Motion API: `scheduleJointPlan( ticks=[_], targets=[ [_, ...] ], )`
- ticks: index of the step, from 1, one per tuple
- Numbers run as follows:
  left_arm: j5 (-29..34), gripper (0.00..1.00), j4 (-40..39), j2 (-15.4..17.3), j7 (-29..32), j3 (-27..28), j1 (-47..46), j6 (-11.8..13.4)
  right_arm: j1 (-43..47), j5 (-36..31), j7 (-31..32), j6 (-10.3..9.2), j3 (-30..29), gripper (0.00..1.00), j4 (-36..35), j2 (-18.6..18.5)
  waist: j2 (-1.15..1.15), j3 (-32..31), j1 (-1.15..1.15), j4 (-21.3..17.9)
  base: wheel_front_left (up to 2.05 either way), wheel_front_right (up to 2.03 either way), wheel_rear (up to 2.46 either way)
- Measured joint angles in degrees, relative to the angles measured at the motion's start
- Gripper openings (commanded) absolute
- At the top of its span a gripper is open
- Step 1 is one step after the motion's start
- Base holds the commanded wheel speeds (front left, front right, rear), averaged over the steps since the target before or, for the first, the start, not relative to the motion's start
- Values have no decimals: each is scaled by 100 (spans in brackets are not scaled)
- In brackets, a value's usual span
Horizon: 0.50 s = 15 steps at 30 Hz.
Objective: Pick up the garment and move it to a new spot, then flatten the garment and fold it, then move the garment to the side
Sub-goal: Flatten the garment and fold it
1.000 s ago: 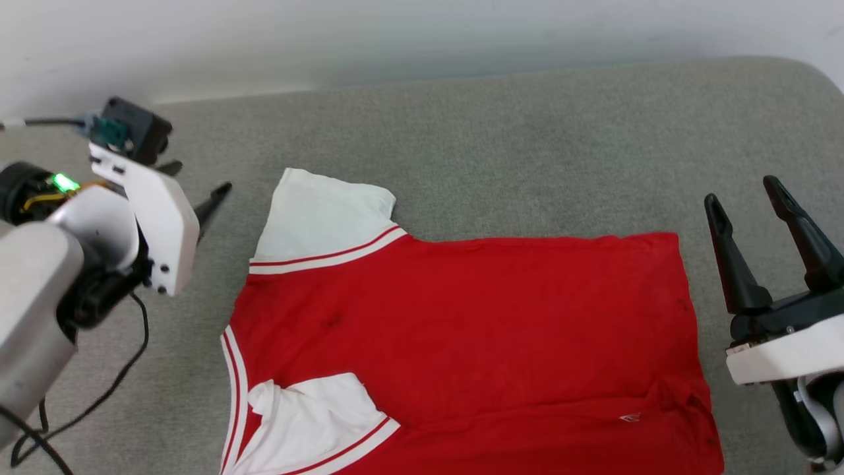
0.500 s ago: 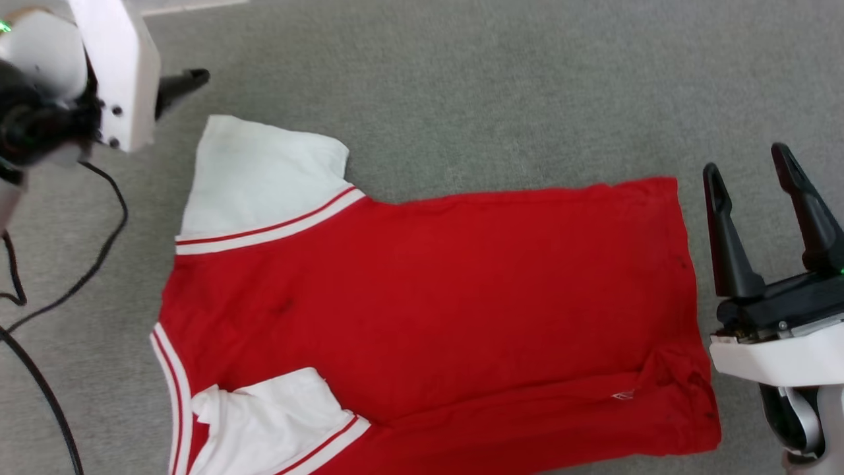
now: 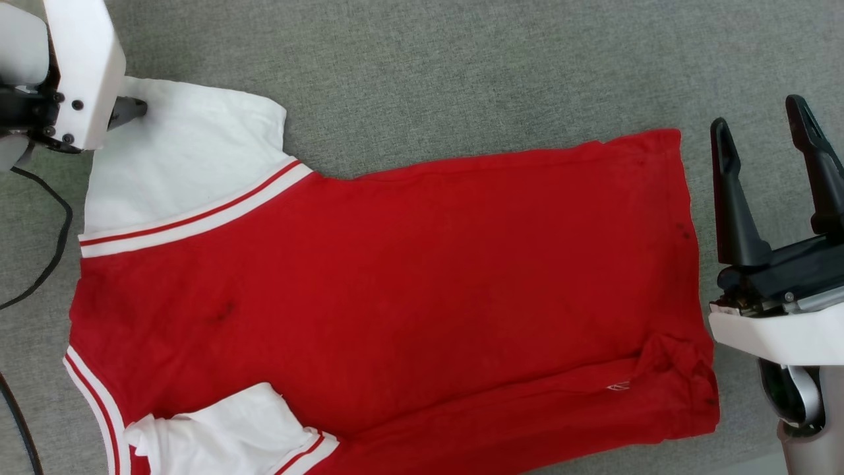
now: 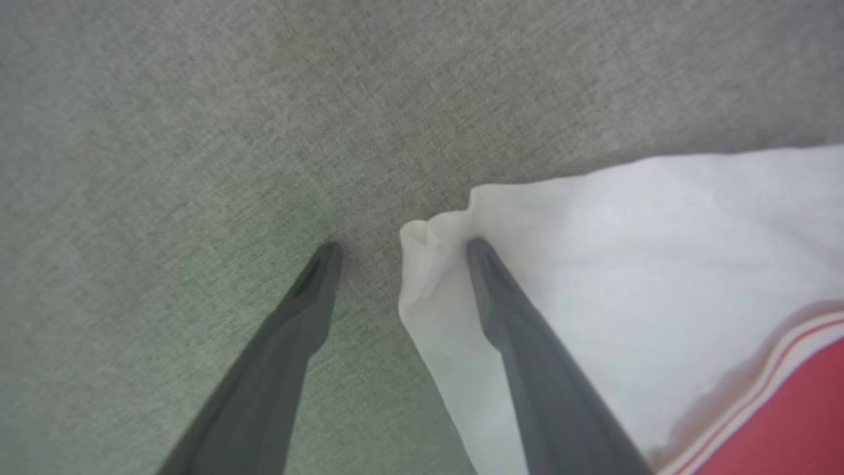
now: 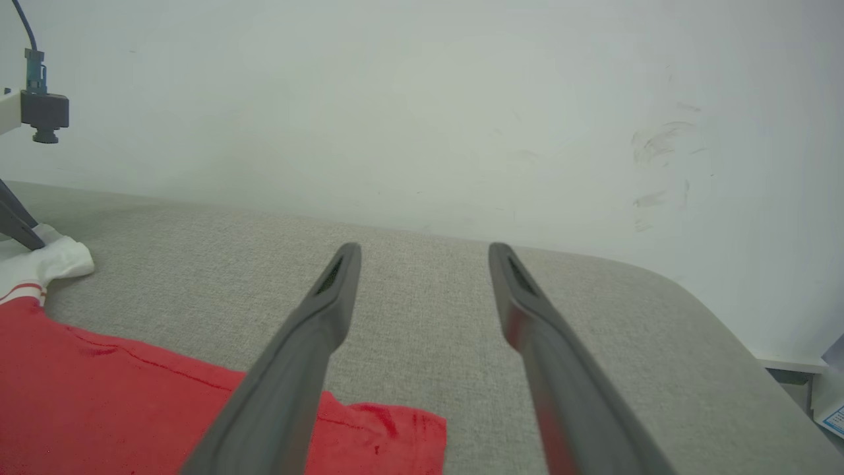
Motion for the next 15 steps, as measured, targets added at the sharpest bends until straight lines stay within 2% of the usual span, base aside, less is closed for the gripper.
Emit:
scheduleJointPlan(
  ticks=[3, 4, 5, 10, 15],
  targets=[
    [-120, 100, 15, -7, -23, 2, 57, -44, -56, -18, 0, 0, -7, 100, 45, -12, 0, 20, 0, 2, 0, 0, 0],
    [-137, 18, 13, -16, -24, -9, 64, -47, -95, -22, 0, 0, -20, 100, 58, -13, 0, 15, 0, 11, 0, 0, 0],
    [-137, 0, 12, -29, -27, -27, 68, -49, -124, -36, 0, 0, -32, 100, 77, -19, 0, 6, 0, 22, 0, 0, 0],
    [-129, 0, 24, -194, -268, -131, 164, -104, -345, -121, 0, 0, -121, 100, 144, -158, 0, -154, 0, 94, 0, 0, 0],
    [-157, 0, 58, -280, -587, -162, 317, -136, -766, -258, 0, 0, -214, 100, 159, -644, 0, -491, 0, 202, 0, 0, 0]
  ],
)
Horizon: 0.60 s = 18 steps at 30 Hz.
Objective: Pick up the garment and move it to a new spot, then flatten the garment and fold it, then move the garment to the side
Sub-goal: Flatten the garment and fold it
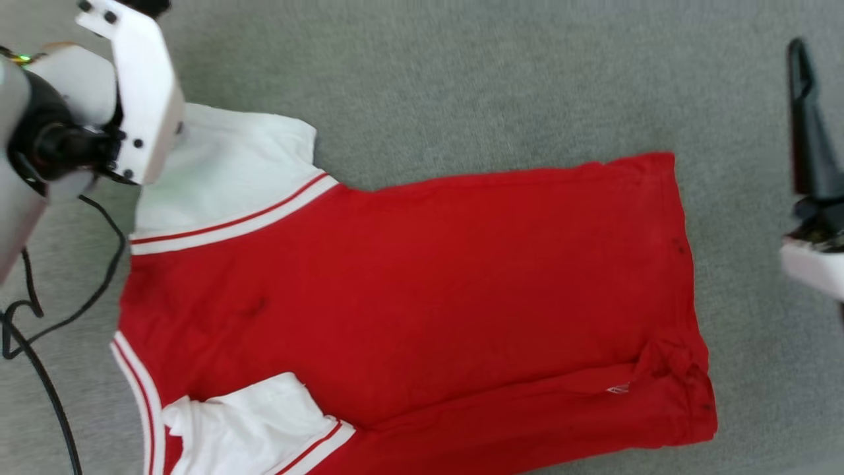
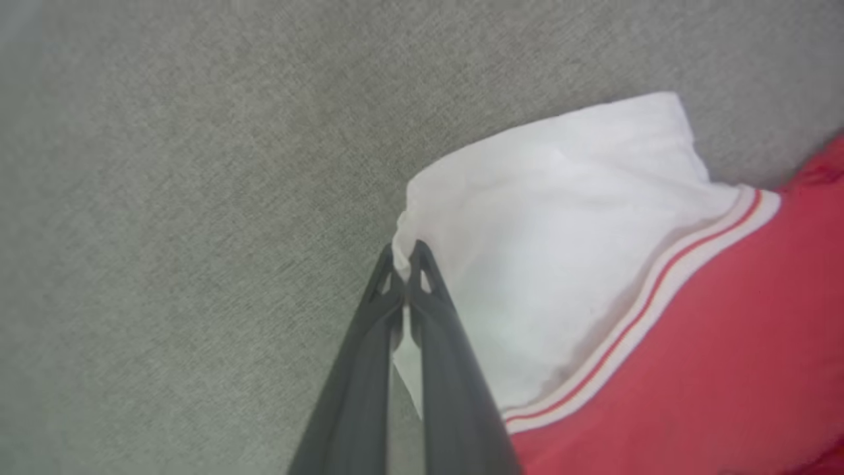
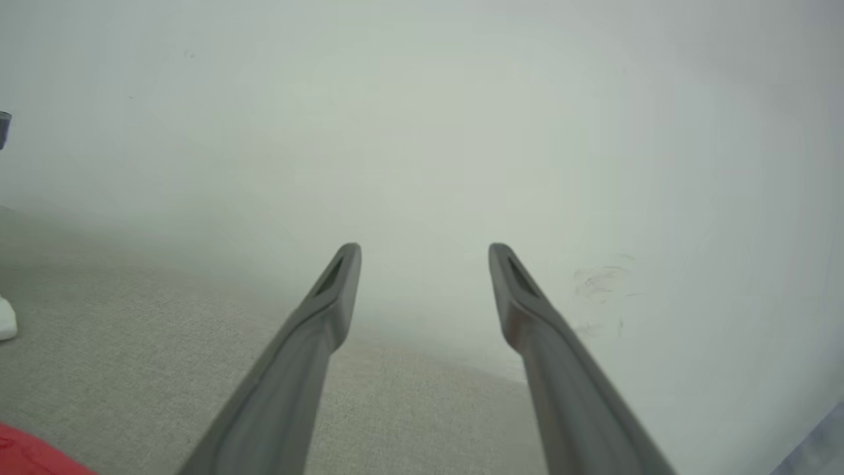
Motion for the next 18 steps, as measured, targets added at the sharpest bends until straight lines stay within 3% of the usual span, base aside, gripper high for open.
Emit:
scheduleJointPlan(
  ticks=[4, 7, 15, 18],
  targets=[
    [-15, 0, -147, -82, -152, -152, 121, -15, -353, 5, 474, -1, 167, 100, 175, -655, 0, -321, 0, 128, 0, 0, 0],
    [-76, 0, -299, -156, -319, -210, 255, -37, -532, 341, 1479, 0, 501, 100, 323, -1195, 0, -549, -1, 258, 0, 0, 0],
    [-97, 0, -776, -275, -639, -437, 337, -44, -1109, 1978, 4340, 1, 1885, 100, 461, -2716, 0, -944, -1, 655, 0, 0, 0],
    [-97, 0, -942, -270, -709, -532, 337, -45, -1346, 2613, 5187, 0, 2324, 100, 622, -2983, 0, -981, -1, 769, 0, 0, 0]
  ],
)
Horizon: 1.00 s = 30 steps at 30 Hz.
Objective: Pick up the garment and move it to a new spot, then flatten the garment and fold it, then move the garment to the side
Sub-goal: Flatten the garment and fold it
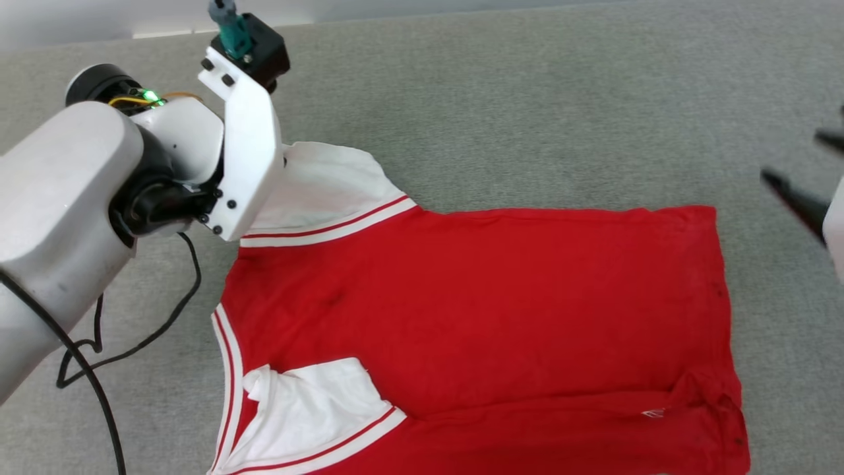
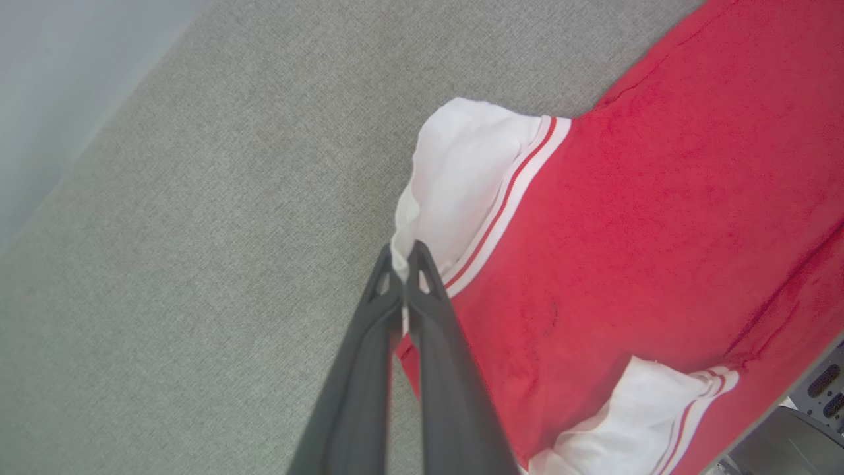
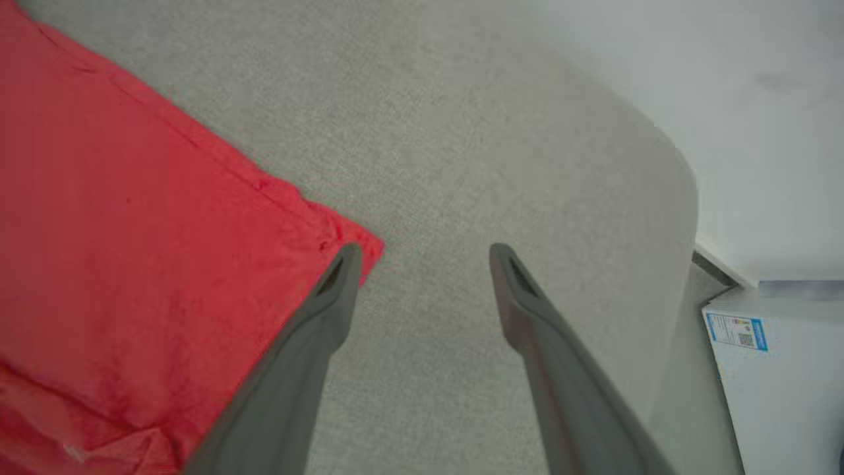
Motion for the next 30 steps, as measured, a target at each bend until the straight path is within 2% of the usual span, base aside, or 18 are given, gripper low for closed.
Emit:
scheduleJointPlan(
  ticks=[5, 7, 10, 15, 21, 22, 23, 30],
  targets=[
    [5, 0, -212, 3, -69, -121, -6, 0, -322, 909, 1068, 0, 447, 100, 363, -121, 0, 84, 0, 155, 0, 0, 0],
    [5, 0, -267, 4, -103, -163, -18, 0, -439, 1244, 1440, -1, 511, 100, 637, 8, 0, 151, 0, 205, 0, 0, 0],
    [5, 0, -342, -22, -147, -202, -104, 0, -598, 1359, 1766, 0, 654, 100, 982, 192, 0, 269, 0, 287, 0, 0, 0],
    [8, 0, -380, -114, -264, -247, -255, 0, -695, 1362, 1718, 0, 786, 100, 1551, 515, 0, 487, 0, 446, 0, 0, 0],
    [-3, 0, -375, -130, -427, -322, -346, 0, -641, 1340, 1436, -1, 1128, 100, 1868, 557, 0, 697, -1, 596, 0, 0, 0],
    [-7, 0, -363, -126, -457, -337, -352, 0, -640, 1380, 1373, -2, 1166, 62, 1884, 549, 0, 710, -1, 608, 0, 0, 0],
    [-23, 0, -346, -123, -491, -360, -354, 0, -641, 1381, 1255, -2, 1222, 0, 1882, 526, 0, 705, -1, 609, 0, 0, 0],
    [-143, 0, -248, 7, -873, -432, -180, 0, -632, 1591, 439, -2, 1551, 0, 1949, 572, 0, 369, 0, 542, 0, 0, 0]
  ],
)
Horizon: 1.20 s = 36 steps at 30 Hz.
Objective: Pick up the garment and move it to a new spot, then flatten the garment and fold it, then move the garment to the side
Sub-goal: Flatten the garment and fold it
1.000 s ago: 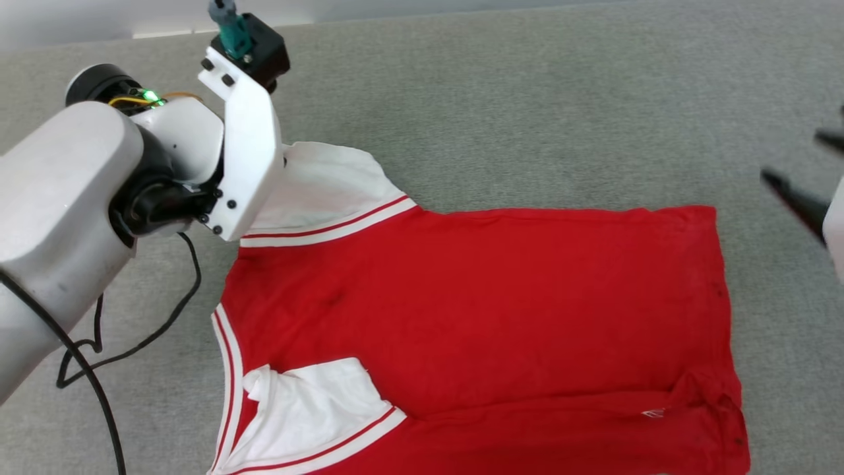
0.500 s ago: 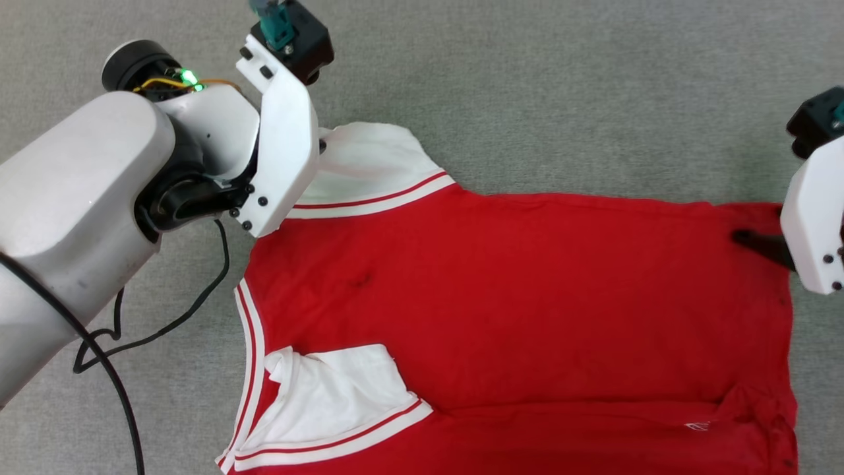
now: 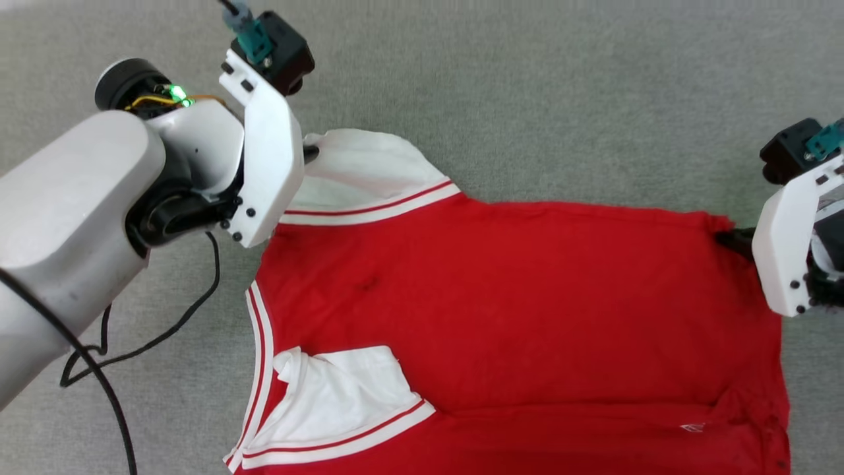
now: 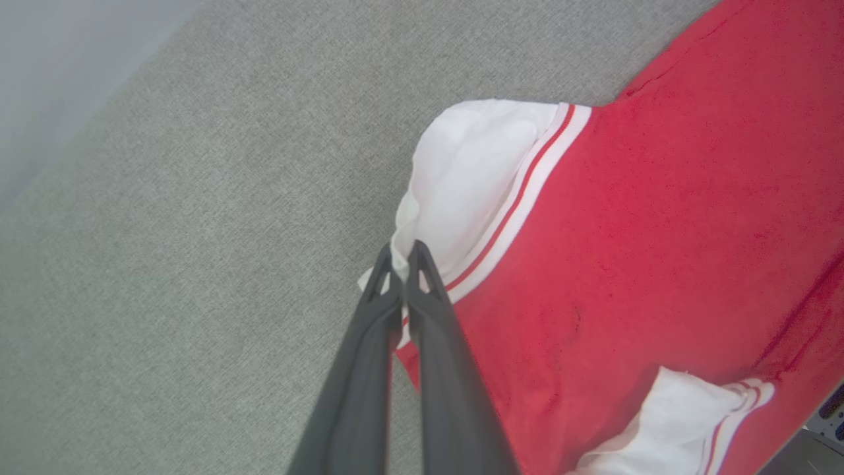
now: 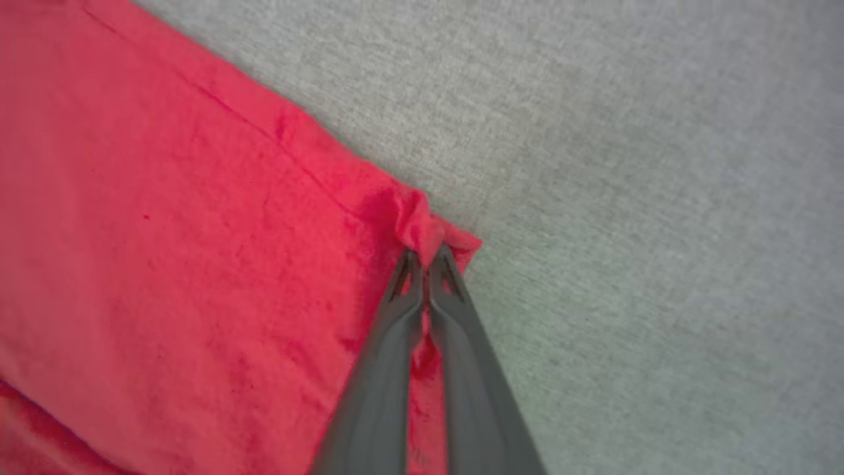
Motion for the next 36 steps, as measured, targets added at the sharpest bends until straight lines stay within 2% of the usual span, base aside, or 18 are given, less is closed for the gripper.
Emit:
scheduleJointPlan(
  ticks=[11, 22, 26, 32, 36],
  targets=[
    [-201, 0, -676, 561, -339, -149, 617, 15, 328, 268, -1025, 1, 474, 0, -264, -359, 0, -866, 0, -85, 0, 0, 0],
    [-404, 0, -1839, 1439, -454, -495, 1764, 471, 1187, 444, -1570, 1, 714, 0, -566, -713, 0, -1621, -1, -149, 0, 0, 0],
    [-458, 0, -2152, 1653, -538, -648, 2234, 658, 1554, 488, -1630, 1, 749, 0, -647, -766, 0, -1803, -1, -174, 0, 0, 0],
    [-515, 0, -2149, 1693, -831, -845, 3018, 820, 2024, 504, -1652, 1, 808, 0, -608, -649, 0, -1803, -1, -213, 0, 0, 0],
    [-541, 0, -1895, 1539, -949, -911, 3425, 837, 2207, 531, -1613, 1, 871, 0, -389, -469, 0, -1712, -1, -231, 0, 0, 0]
  ],
)
